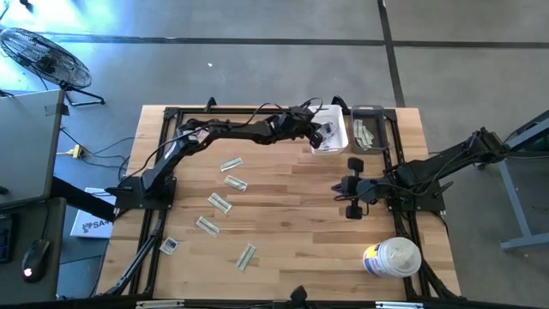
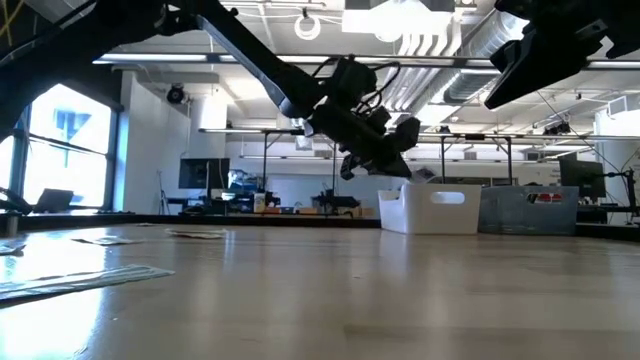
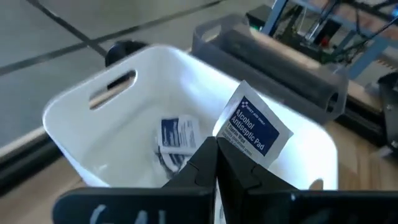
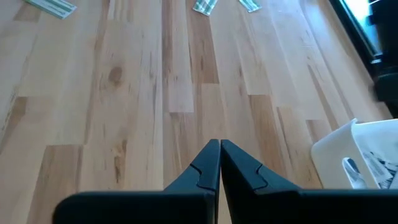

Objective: Pick & Place First Aid Supplies
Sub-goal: Put the alcohol pad into the white bin

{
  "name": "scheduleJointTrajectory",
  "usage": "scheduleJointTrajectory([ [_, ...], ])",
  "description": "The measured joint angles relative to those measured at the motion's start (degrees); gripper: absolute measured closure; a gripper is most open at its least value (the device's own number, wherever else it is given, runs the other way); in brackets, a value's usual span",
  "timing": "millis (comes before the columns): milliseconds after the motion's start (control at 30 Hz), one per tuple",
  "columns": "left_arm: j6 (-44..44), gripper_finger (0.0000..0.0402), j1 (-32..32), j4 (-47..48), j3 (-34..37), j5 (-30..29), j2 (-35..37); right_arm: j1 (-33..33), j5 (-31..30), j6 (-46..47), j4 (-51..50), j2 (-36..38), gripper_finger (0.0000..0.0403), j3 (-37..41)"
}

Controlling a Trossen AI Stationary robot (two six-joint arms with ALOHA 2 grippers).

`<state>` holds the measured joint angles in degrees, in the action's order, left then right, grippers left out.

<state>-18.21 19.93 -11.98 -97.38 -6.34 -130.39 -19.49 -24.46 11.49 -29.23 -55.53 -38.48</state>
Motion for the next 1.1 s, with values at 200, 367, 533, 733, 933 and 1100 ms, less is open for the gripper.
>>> scheduleJointTrajectory([
  [200, -0.02, 0.0401, -0.08, 1.51, 0.04, -0.50, -1.23, 0.00, -0.49, 0.06, -0.02, 0.00, 0.0396, 0.00],
  [367, -0.16, 0.0401, -0.06, 1.82, 0.00, -1.72, -1.87, 0.00, -0.52, 0.04, 0.00, 0.00, 0.0396, -0.02],
  [533, -0.57, 0.0386, -0.06, 3.61, 0.04, -1.35, -2.14, 0.00, -0.62, 0.04, -0.02, 0.00, 0.0396, -0.02],
  [733, 0.00, 0.0339, -0.05, 4.40, 0.07, -2.03, -2.09, 0.00, -0.54, 0.29, -0.02, 0.00, 0.0396, -0.02],
  [933, 0.53, 0.0324, 0.91, 7.83, 0.11, -1.93, 1.65, 0.00, 0.82, 1.50, -0.02, 0.00, 0.0396, -0.02],
  [1100, 3.17, 0.0323, 3.71, 19.21, 0.21, -2.26, 8.98, -0.02, 1.23, 2.75, -0.60, 0.00, 0.0396, -0.02],
])
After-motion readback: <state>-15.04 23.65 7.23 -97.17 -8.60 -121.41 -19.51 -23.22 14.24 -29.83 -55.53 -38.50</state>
